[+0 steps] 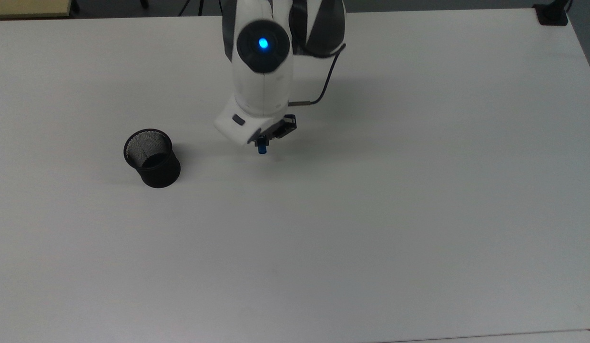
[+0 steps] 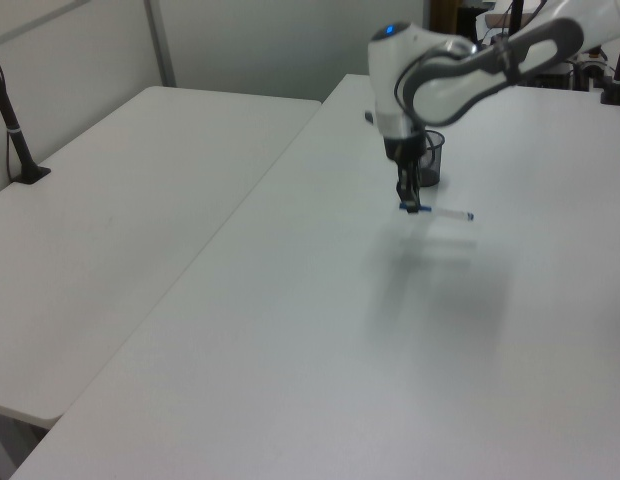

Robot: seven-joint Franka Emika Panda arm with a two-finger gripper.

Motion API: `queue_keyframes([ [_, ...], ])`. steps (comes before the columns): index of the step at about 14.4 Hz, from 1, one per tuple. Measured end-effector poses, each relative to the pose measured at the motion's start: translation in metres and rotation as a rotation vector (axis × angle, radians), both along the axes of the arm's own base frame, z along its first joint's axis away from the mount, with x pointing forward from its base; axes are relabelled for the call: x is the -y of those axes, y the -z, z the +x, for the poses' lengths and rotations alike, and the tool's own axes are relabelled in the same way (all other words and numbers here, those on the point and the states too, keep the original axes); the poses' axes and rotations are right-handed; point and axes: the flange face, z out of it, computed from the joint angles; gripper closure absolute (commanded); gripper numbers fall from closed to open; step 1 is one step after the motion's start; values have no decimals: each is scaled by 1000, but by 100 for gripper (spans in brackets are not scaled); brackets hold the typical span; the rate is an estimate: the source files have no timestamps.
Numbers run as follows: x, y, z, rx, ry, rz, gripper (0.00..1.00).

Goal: Insert the marker
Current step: 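Carry the marker over the black mesh cup, tip pointing down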

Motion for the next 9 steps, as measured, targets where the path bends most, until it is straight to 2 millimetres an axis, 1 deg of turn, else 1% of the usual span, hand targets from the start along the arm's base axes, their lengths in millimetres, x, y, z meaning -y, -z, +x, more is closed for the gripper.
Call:
queue_keyframes([
  [2, 16, -42, 4, 73, 24, 11, 98],
  [3, 28, -65, 6, 121, 41, 17, 98],
  [4, 44, -90, 7, 188, 64, 22, 98],
  [5, 62, -112, 8, 253, 88, 25, 98],
  [7, 107, -152, 8, 383, 159, 35, 98],
  [8, 131, -166, 7, 437, 202, 43, 98],
  [9, 152, -175, 6, 483, 241, 51, 98],
])
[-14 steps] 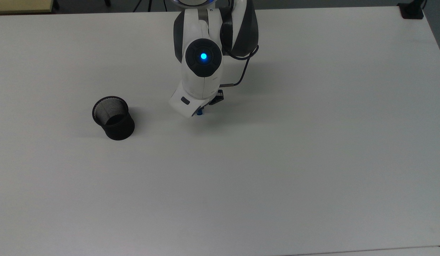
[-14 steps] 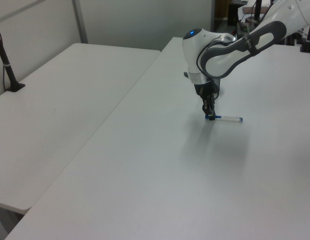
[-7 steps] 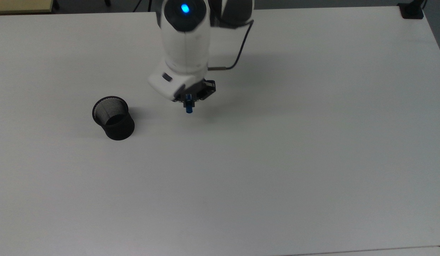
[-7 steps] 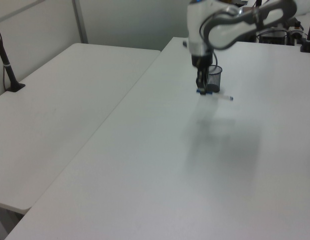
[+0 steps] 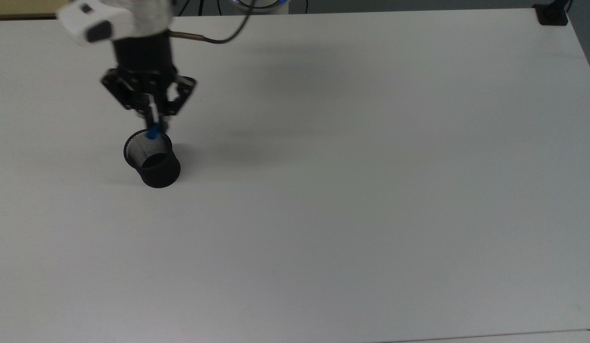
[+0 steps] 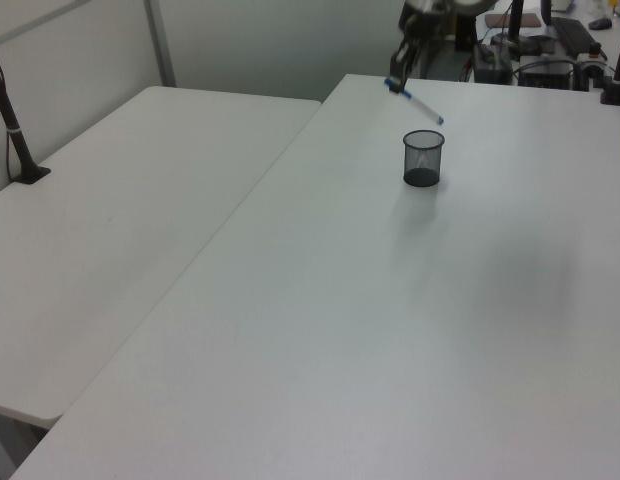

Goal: Insert the marker
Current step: 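Carry the marker over the black mesh cup, tip pointing down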

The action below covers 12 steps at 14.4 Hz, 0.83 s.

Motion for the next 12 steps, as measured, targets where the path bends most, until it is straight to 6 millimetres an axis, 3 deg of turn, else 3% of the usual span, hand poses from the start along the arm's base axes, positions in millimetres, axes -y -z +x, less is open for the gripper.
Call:
queue_keyframes([
  [3, 38, -7, 1, 108, 74, 13, 98],
  [12, 60, 59, 2, 214, 126, -25, 98],
])
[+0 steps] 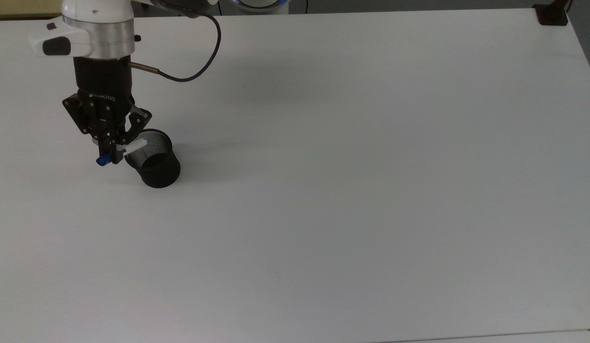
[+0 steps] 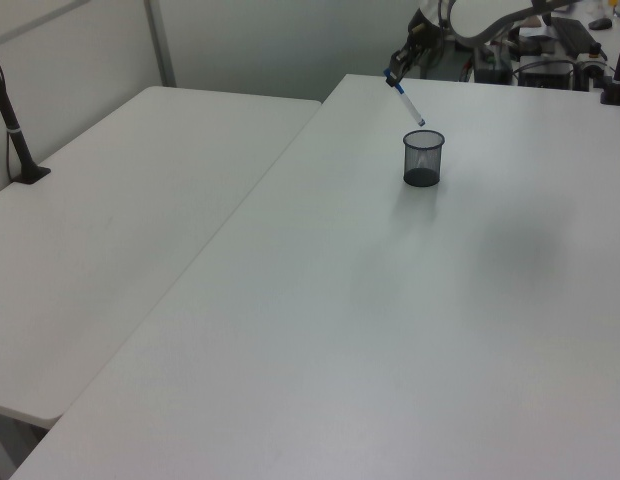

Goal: Insert the marker
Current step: 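Carry the marker over the black mesh cup, tip pointing down, then lower the marker into the cup and open the gripper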

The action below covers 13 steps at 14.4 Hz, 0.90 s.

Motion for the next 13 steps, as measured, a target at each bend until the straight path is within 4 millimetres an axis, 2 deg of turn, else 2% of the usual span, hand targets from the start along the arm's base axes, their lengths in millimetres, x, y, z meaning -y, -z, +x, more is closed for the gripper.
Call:
queue_keyframes([
  [5, 6, 29, -7, -50, 12, 9, 97],
  [7, 6, 40, -8, -68, 13, 11, 87],
  [10, 6, 52, -10, -91, 13, 14, 38],
  [11, 5, 54, -10, -95, 13, 15, 0],
  [13, 3, 56, -10, -98, 10, 16, 0],
])
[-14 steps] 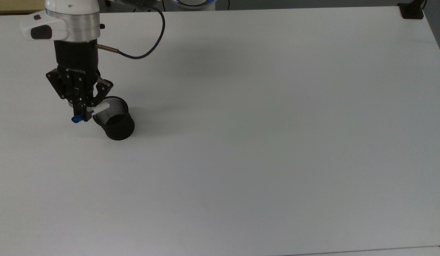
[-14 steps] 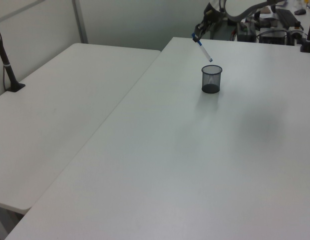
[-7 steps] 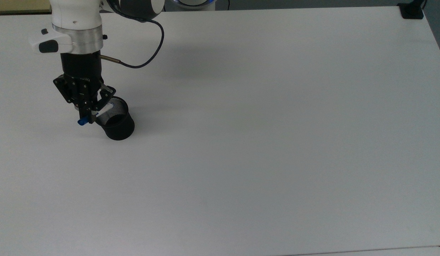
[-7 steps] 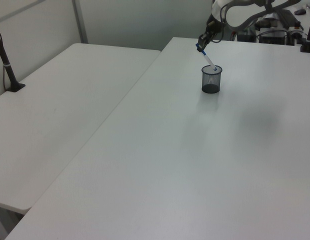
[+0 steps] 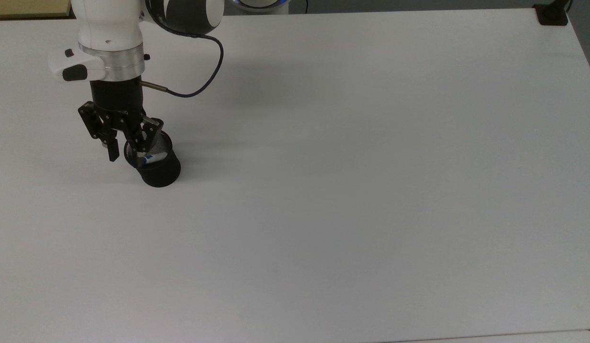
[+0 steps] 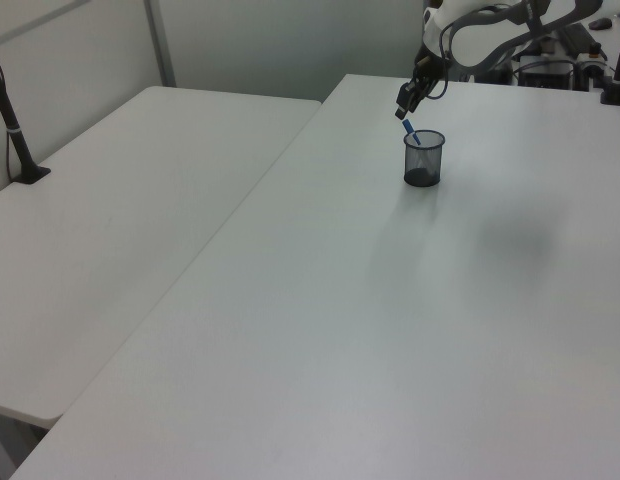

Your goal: Insert the marker

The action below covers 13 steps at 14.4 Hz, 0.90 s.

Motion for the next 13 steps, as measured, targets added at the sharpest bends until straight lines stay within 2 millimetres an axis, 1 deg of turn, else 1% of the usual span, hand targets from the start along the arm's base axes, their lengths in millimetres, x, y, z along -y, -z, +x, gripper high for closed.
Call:
queue_keyframes([
  [3, -6, 2, -1, -36, -7, 13, 0],
  [4, -8, 0, -1, -62, -10, 23, 0],
  [5, -10, -6, -2, -96, -14, 37, 0],
  [7, -14, -29, -5, -180, -24, 72, 0],
  [9, -23, -62, -11, -271, -44, 108, 0],
  [11, -42, -93, -17, -354, -78, 133, 0],
  [13, -64, -116, -25, -431, -119, 139, 0],
])
